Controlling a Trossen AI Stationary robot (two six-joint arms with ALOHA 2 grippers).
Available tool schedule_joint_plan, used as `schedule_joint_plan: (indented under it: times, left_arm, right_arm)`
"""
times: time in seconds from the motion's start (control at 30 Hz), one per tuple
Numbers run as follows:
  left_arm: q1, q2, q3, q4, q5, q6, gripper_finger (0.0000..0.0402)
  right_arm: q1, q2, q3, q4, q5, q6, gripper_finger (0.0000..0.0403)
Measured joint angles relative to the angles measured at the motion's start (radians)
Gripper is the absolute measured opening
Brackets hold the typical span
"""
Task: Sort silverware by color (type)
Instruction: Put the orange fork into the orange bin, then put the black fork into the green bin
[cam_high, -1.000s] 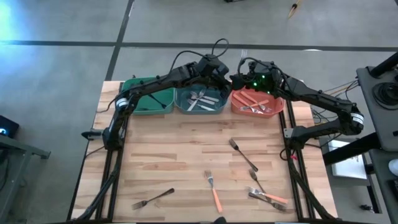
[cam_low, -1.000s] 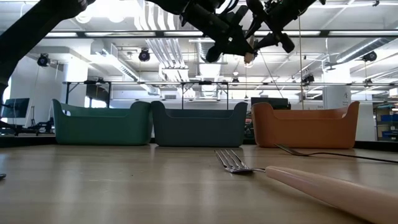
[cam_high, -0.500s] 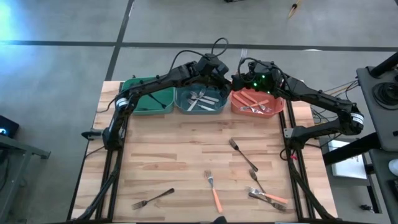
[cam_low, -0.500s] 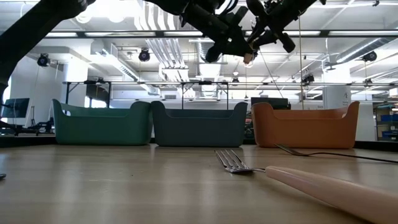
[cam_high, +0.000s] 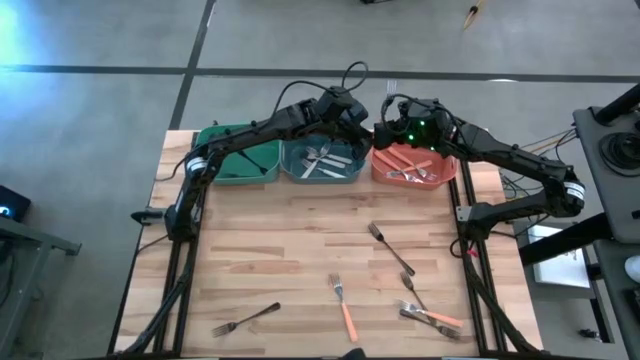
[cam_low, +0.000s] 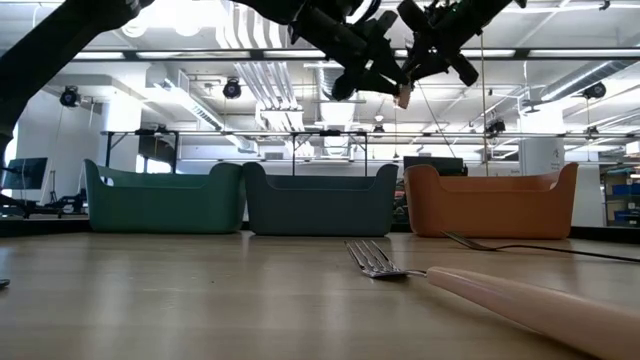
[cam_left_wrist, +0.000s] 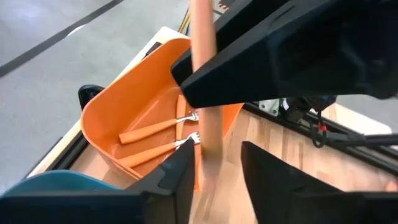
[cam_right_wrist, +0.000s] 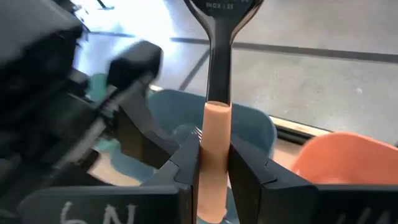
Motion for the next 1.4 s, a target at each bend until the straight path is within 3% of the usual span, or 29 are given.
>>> schedule_joint_plan:
  times: [0.13,0.37,0.57,0.77,0.9,1.07,1.17,1.27,1.4]
  left_arm:
    - [0.002,0.0,0.0,-0.001,0.0,0.025,0.0146]
    - [0.007,0.0,0.0,-0.072,-0.001,0.028,0.0164]
    - [0.007,0.0,0.003,-0.174,-0.001,0.085,0.0164]
    - [0.008,-0.001,0.064,-0.325,-0.002,0.158,0.0164]
    - [0.008,-0.001,0.131,-0.422,-0.003,0.197,0.0164]
    - [0.008,-0.001,0.243,-0.61,-0.007,0.258,0.0164]
    - [0.008,-0.036,0.226,-0.7,-0.011,0.271,0.0164]
    - [0.008,-0.058,0.224,-0.842,-0.021,0.278,0.0164]
    - [0.005,-0.073,0.223,-1.006,-0.022,0.283,0.0165]
  right_arm:
    - [-0.023,0.0,0.018,-0.114,0.015,-0.041,0.0047]
    - [-0.112,0.0,0.108,-0.476,0.208,-0.216,0.0047]
    - [-0.16,0.0,0.088,-0.639,0.195,-0.511,0.0047]
    - [-0.161,0.0,0.005,-0.652,0.166,-0.703,0.0047]
    - [-0.161,0.001,-0.032,-0.656,0.167,-0.676,0.0056]
    - [-0.161,0.001,-0.048,-0.656,0.167,-0.601,0.0143]
    - [-0.161,0.001,-0.042,-0.692,0.137,-0.48,0.0185]
    - [-0.161,-0.001,-0.019,-0.773,0.039,-0.347,0.0204]
    - [-0.139,-0.012,-0.017,-0.85,-0.207,-0.264,0.0204]
